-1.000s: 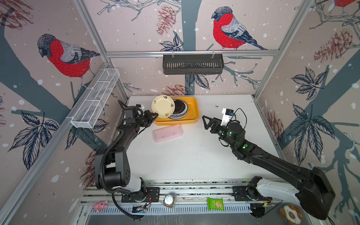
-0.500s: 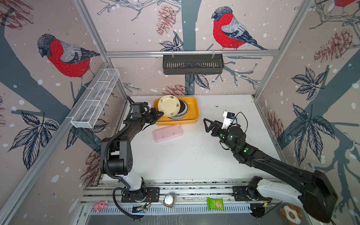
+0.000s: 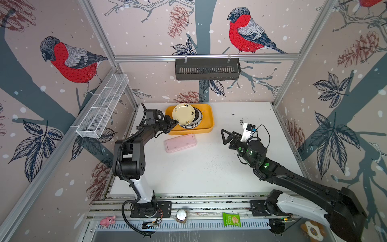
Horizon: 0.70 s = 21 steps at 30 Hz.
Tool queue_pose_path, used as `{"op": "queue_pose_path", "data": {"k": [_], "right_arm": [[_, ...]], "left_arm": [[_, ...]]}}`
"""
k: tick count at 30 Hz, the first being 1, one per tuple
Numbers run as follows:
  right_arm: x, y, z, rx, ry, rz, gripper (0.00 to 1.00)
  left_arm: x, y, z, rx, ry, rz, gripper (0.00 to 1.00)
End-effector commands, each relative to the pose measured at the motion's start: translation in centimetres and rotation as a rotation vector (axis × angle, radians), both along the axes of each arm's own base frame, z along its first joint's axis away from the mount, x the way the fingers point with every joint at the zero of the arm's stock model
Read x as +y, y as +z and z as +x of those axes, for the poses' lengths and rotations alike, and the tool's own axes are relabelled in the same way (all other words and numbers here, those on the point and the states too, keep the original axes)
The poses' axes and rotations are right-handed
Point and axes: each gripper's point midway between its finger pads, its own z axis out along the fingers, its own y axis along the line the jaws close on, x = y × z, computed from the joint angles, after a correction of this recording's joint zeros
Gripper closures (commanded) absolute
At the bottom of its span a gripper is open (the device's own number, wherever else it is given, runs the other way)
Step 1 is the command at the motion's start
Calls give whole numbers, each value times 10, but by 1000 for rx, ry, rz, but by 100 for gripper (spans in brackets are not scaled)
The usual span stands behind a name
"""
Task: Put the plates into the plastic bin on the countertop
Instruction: 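Carry the cream plate with the left gripper over the yellow bin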
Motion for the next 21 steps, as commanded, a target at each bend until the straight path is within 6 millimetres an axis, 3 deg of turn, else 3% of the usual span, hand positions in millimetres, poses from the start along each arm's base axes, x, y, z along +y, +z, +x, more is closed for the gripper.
{"op": "queue_pose_path", "data": {"k": [1, 14, 21], "right_arm": [[-5, 8, 0, -38, -20, 14, 0], [-23, 6, -3, -58, -61, 29, 0], [-30, 4, 0, -58, -77, 26, 0]], "left_arm": [[-3, 4, 8, 12, 7, -25, 100], [-4, -13, 34, 114, 31, -17, 100], [-17, -23, 44, 159, 15, -27, 100]]}}
